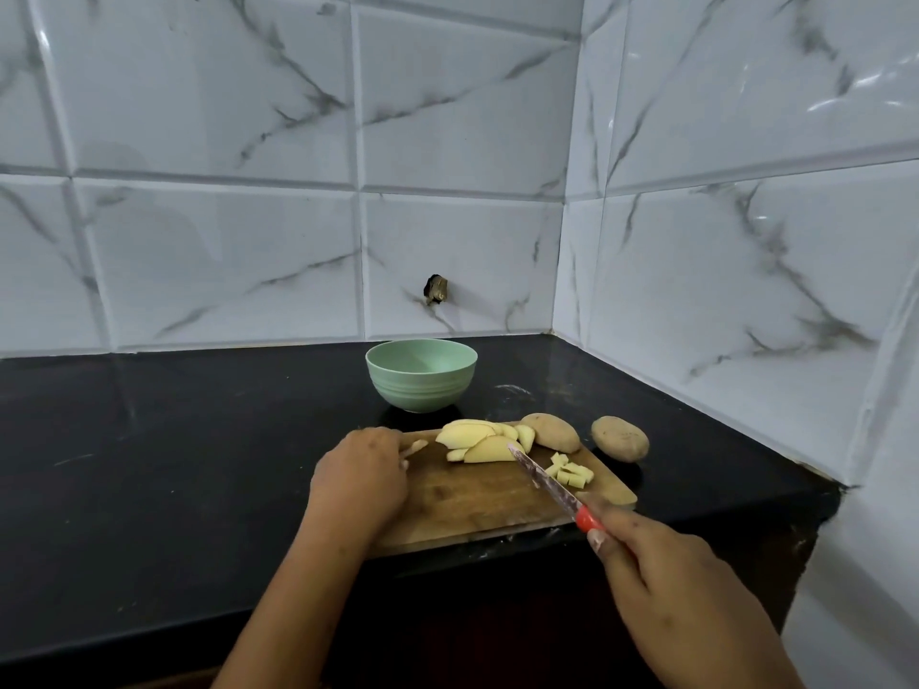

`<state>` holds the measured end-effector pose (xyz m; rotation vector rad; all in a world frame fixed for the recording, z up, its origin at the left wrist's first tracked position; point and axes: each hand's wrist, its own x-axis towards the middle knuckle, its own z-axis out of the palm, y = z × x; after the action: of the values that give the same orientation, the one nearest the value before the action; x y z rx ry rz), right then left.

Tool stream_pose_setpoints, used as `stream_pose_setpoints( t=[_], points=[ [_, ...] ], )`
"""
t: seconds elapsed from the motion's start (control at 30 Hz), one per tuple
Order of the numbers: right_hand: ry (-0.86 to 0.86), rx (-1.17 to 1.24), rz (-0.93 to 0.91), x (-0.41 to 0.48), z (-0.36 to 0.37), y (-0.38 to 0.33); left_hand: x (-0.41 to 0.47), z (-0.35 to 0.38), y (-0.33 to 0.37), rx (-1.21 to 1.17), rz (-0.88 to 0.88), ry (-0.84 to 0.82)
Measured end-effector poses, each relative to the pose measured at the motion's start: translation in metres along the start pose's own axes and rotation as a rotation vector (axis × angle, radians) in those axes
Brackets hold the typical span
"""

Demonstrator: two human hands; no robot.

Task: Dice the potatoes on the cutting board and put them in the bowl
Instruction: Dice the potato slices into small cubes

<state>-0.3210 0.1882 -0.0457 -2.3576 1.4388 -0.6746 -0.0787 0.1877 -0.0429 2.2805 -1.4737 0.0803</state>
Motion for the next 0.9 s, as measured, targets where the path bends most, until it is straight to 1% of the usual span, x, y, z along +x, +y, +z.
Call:
stream_pose_setpoints(
  t=[0.1, 0.23, 0.4, 0.6, 0.7, 0.8, 0.9],
  points=[
    [-0.010, 0.046, -0.028, -0.002, 0.003, -0.002, -0.004, -0.001, 0.000, -0.025, -0.023, 0.074],
    [-0.047, 0.065, -0.029, -0.006, 0.010, -0.006, -0.021, -0.002, 0.001, -0.093, 0.002, 0.094],
    [-0.033, -0.029, -0.037, -0.008, 0.009, -0.011, -0.041, 0.006, 0.026, -0.190, 0.140, 0.118],
    [-0.084, -0.174, -0.040, -0.007, 0.009, -0.016, -0.038, 0.012, 0.039, -0.201, 0.117, 0.126],
    [-0.186, -0.210, -0.043, -0.010, 0.005, -0.017, -0.038, 0.015, 0.036, -0.229, 0.125, 0.132],
    [-0.222, -0.305, -0.033, -0.011, 0.011, -0.023, -0.039, 0.017, 0.035, -0.261, 0.124, 0.136],
    [-0.421, -0.432, 0.079, 0.004, 0.023, -0.031, -0.038, 0.019, 0.034, -0.287, 0.126, 0.149]
  ],
)
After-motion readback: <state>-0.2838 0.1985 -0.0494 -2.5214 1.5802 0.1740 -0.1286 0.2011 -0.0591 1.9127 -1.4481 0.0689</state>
